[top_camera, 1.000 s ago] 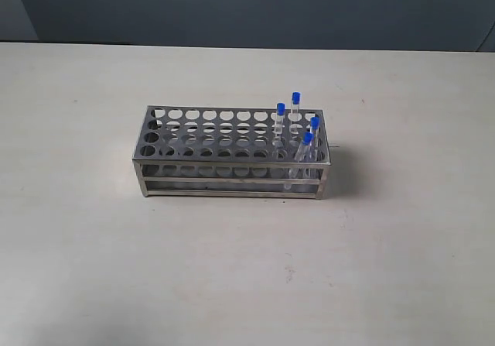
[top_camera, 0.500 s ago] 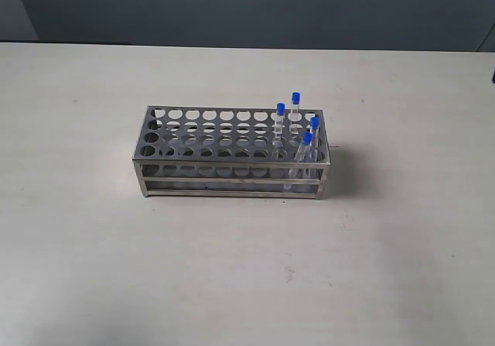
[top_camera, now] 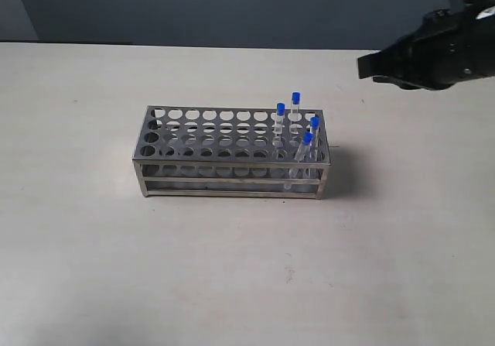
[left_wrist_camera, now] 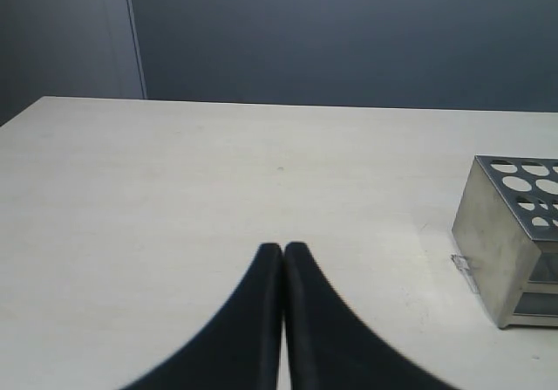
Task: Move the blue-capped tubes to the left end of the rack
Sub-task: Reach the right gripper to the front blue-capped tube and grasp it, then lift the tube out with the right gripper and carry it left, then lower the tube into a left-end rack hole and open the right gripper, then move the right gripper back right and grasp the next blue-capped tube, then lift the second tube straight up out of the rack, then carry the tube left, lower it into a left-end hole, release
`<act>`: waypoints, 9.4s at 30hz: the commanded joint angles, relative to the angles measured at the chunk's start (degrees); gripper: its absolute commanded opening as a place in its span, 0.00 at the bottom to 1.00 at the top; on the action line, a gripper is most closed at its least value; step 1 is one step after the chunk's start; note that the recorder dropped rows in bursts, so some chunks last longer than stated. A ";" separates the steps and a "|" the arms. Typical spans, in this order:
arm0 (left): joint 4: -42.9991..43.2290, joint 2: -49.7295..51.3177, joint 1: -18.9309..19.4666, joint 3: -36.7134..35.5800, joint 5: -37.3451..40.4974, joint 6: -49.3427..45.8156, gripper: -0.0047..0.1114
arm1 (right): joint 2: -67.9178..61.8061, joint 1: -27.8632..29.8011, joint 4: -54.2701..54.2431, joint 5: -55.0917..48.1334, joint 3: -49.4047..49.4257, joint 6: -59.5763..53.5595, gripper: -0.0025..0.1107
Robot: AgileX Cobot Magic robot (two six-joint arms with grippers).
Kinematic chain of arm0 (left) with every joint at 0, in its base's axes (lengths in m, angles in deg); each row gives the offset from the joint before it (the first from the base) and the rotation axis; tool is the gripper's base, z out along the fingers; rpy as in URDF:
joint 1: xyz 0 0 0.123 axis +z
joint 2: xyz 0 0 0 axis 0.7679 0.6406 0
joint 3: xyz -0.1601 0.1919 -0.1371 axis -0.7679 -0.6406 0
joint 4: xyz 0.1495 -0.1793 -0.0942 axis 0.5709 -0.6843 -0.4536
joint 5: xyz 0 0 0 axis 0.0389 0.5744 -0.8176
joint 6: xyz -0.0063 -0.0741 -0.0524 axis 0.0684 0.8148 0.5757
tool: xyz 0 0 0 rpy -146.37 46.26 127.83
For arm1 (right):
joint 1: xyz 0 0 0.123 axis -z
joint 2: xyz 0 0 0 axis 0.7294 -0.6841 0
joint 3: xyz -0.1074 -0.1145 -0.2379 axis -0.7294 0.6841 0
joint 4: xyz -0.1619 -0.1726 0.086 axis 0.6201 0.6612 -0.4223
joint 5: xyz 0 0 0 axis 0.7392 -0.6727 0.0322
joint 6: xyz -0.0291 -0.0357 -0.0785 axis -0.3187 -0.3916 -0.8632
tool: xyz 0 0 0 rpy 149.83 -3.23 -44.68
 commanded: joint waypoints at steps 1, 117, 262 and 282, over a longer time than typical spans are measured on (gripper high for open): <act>0.04 -0.20 -0.22 0.08 0.02 0.10 0.05 | -4.94 -5.29 9.28 -3.20 -5.74 5.97 0.06; -0.02 -0.20 -0.22 0.08 0.12 0.10 0.05 | -47.16 -27.58 13.22 -21.61 -63.33 2.04 0.06; -0.13 -0.20 -0.22 0.08 0.12 0.10 0.05 | -14.01 -13.13 18.16 -28.06 -24.28 11.81 0.02; -0.02 -0.20 -0.22 0.08 0.12 0.10 0.05 | -35.64 -26.99 15.80 -27.24 -53.71 -4.23 0.02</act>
